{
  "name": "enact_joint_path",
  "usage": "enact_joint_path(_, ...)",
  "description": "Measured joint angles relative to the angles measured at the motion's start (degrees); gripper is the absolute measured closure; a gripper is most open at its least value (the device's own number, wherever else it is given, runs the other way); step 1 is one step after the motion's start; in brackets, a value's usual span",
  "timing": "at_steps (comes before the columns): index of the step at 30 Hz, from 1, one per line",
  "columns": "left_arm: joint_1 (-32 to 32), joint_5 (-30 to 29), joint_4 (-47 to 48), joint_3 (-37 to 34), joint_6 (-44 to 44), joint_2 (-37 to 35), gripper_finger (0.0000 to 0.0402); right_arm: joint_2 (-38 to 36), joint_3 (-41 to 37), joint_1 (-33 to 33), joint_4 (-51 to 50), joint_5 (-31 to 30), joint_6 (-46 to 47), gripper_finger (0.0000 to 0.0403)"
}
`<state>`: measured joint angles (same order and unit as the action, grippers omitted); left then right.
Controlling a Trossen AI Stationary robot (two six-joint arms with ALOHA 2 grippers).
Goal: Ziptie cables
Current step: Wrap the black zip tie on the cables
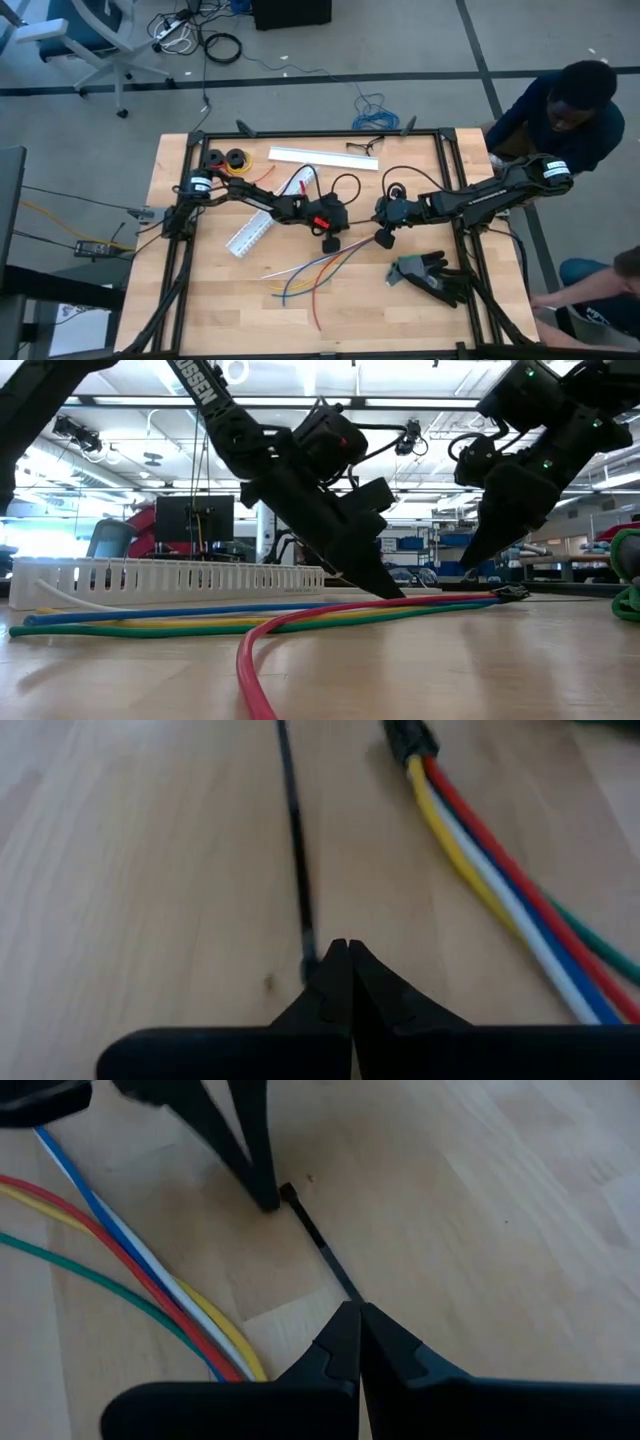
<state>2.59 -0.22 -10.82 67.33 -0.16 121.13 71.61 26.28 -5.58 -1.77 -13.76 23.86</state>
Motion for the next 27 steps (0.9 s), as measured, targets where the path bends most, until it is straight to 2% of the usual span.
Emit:
enact_joint_path(4,-0.1,-2.4,8.7,0.0,-0.6,-2.6,0.0401,0.0,0.0,0.0,0.3,0.5,0.0,0.0403)
enact_joint_path(8,-0.9,-9.6,19.9,-0.2,-1.8,-6.3,0.0401,0.0,0.0,0.0,0.3,1.6,-0.2,0.0403)
enact_joint_path(11,-1.6,-11.9,22.0,-0.6,-0.5,-8.1,0.0401,0.0,0.0,0.0,-1.7,1.8,-0.6,0.0403)
enact_joint_path(16,-2.8,-12.0,17.3,-0.7,1.2,-9.0,0.0401,0.0,0.0,0.0,-8.6,-0.6,-0.3,0.0403)
enact_joint_path(21,-2.8,-11.7,16.5,-1.8,1.2,-8.8,0.0401,0.0,0.0,0.0,-15.8,-4.1,4.2,0.0403)
enact_joint_path(24,-2.4,-12.2,9.9,-4.1,1.4,-8.8,0.0401,0.0,0.0,0.0,-20.0,-7.7,8.0,0.0403)
enact_joint_path(27,-1.9,-11.6,2.7,-6.7,1.2,-8.4,0.0402,0.0,-1.0,0.0,-19.6,-8.2,9.2,0.0403)
